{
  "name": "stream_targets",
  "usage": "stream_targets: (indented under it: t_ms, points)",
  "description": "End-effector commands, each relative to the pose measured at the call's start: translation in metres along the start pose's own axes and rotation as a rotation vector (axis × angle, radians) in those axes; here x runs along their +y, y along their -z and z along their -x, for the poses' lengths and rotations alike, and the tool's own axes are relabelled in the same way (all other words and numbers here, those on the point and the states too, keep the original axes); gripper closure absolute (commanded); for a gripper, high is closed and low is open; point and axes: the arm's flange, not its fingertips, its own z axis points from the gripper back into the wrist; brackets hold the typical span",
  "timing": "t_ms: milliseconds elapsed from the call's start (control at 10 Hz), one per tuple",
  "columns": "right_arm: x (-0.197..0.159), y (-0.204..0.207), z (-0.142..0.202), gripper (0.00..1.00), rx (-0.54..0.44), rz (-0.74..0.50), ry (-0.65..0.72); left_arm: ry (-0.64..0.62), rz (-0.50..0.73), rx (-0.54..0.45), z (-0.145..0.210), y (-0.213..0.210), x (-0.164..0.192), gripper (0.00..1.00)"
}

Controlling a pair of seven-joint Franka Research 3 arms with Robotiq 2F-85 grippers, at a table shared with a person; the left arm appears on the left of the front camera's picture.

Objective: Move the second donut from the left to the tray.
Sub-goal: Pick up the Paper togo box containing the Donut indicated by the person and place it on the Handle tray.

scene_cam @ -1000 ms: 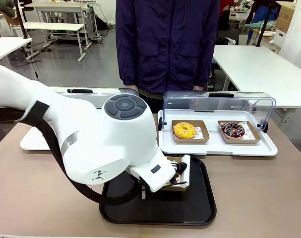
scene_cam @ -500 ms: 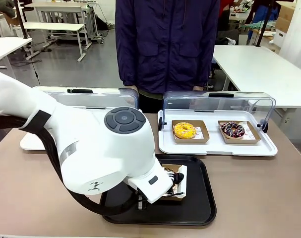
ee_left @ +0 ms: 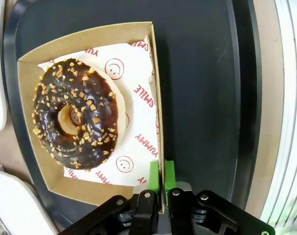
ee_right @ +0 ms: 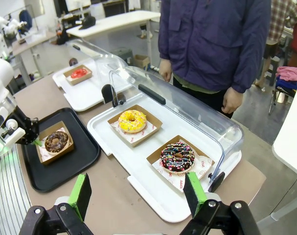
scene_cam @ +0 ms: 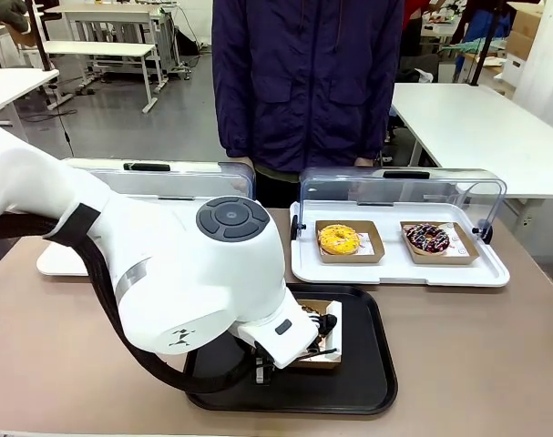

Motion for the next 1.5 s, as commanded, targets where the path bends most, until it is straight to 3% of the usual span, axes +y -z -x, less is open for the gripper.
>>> stream_targets:
  t_ms: [0,100,200,300,500,800,900,1400]
  points:
    - [-0.003,0.001,-0.002,0.00,-0.032,0.004,-0.026,-0.044,0.012,-0.024,0.001,-0.007,0.004,0.42]
    - [-0.003,0.001,-0.002,0.00,-0.032,0.004,-0.026,-0.053,0.019,-0.021,0.002,-0.015,0.006,0.00]
    - [-0.003,0.001,-0.002,0.00,-0.032,0.004,-0.026,-0.060,0.032,-0.029,0.002,-0.025,0.009,0.38]
    - [-0.003,0.001,-0.002,0.00,-0.032,0.004,-0.026,-0.073,0.057,-0.047,0.002,-0.040,0.012,0.00]
    - [-0.003,0.001,-0.002,0.00,-0.032,0.004,-0.026,-0.104,0.061,-0.018,0.002,-0.070,0.017,0.00]
    - [-0.003,0.001,-0.002,0.00,-0.032,0.004,-0.026,-0.051,0.099,-0.001,0.002,-0.094,0.019,0.00]
    - [-0.003,0.001,-0.002,0.00,-0.032,0.004,-0.026,-0.109,0.048,-0.013,-0.003,-0.078,0.018,0.10]
    - [-0.003,0.001,-0.002,0.00,-0.032,0.004,-0.026,-0.109,0.048,-0.013,-0.003,-0.078,0.018,0.10]
